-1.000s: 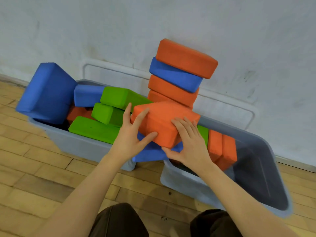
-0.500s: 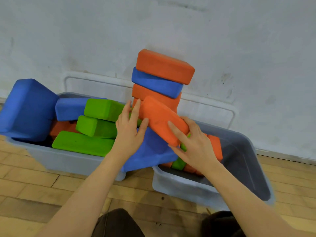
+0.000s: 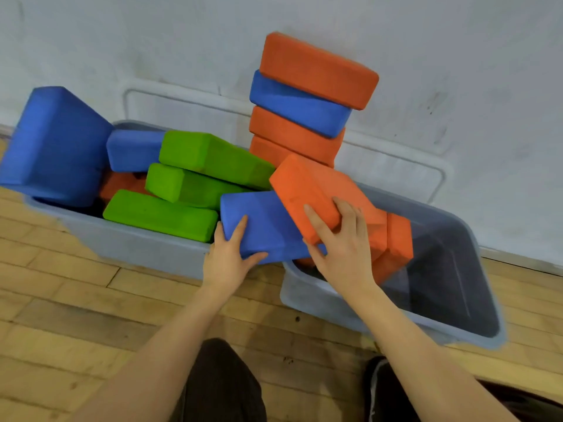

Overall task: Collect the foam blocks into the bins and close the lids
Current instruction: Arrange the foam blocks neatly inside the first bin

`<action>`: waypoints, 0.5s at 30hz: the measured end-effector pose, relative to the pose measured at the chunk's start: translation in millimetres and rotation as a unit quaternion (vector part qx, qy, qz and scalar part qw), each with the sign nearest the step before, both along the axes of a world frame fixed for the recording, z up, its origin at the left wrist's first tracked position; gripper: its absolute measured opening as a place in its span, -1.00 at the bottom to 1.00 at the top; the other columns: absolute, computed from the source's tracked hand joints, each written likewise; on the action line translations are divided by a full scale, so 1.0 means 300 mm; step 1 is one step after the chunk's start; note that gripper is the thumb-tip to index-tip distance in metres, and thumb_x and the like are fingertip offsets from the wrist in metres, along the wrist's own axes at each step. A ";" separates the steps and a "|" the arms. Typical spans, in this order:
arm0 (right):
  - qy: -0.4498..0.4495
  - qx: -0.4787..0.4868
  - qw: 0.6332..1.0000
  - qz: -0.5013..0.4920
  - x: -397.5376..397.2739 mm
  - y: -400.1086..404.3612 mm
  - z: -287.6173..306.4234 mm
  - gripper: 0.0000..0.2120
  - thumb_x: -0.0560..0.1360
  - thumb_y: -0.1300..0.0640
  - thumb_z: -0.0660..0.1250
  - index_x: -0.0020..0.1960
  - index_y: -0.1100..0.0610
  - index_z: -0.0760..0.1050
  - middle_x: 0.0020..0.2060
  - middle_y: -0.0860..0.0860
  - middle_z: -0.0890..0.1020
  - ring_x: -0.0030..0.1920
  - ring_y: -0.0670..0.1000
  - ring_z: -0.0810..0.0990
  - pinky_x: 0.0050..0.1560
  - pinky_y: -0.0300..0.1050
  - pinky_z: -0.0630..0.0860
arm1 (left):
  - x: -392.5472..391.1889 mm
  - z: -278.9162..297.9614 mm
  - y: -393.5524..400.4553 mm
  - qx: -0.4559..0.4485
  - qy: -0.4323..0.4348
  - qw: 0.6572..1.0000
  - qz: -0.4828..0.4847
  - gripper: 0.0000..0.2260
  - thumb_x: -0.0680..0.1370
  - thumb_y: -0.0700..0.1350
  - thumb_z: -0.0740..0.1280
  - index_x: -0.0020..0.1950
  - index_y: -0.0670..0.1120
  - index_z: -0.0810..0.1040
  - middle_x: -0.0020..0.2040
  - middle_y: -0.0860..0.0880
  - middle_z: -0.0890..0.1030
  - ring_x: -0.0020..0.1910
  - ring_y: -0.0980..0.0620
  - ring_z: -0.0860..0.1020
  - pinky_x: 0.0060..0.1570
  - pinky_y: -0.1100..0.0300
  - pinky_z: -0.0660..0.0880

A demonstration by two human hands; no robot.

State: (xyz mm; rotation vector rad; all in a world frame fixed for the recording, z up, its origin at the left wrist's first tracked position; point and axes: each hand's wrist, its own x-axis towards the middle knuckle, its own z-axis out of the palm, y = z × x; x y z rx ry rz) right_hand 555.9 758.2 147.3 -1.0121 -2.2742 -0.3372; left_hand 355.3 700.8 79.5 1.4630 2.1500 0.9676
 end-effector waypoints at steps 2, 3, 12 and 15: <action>0.002 0.000 1.000 -0.005 0.003 0.006 -0.009 -0.44 0.46 0.07 0.36 0.40 -0.07 0.27 0.28 0.25 0.27 0.22 0.37 0.39 0.18 0.37 0.35 | -0.003 0.000 0.004 0.057 -0.047 0.997 -0.010 -0.29 0.41 0.06 0.47 0.48 0.10 0.23 0.52 -0.20 0.08 0.43 -0.21 0.22 0.24 -0.14 0.38; 0.002 -0.001 1.000 -0.009 0.006 0.009 -0.012 -0.46 0.47 0.06 0.35 0.40 -0.07 0.27 0.28 0.26 0.28 0.22 0.37 0.39 0.18 0.36 0.35 | -0.003 0.007 0.008 0.083 -0.037 0.996 -0.014 -0.33 0.40 0.02 0.49 0.45 0.10 0.29 0.52 -0.18 0.09 0.42 -0.21 0.22 0.24 -0.14 0.38; 0.030 -0.013 0.998 -0.050 0.078 -0.013 0.071 -0.48 0.46 -0.07 0.29 0.38 -0.02 0.30 0.27 0.32 0.36 0.20 0.31 0.42 0.11 0.20 0.48 | 0.078 0.200 0.056 0.236 0.172 0.955 -0.052 -0.37 0.18 -0.02 0.61 0.17 0.11 0.43 0.41 -0.21 0.36 0.15 -0.37 0.41 -0.21 -0.09 0.54; 0.038 -0.033 0.995 -0.088 0.142 -0.010 0.132 -0.46 0.44 -0.16 0.27 0.37 -0.04 0.30 0.25 0.31 0.41 0.19 0.26 0.42 -0.01 0.14 0.53 | 0.150 0.269 0.085 0.268 0.177 0.944 -0.079 -0.34 0.21 -0.03 0.60 0.25 0.08 0.42 0.40 -0.17 0.38 0.17 -0.37 0.40 -0.14 -0.08 0.54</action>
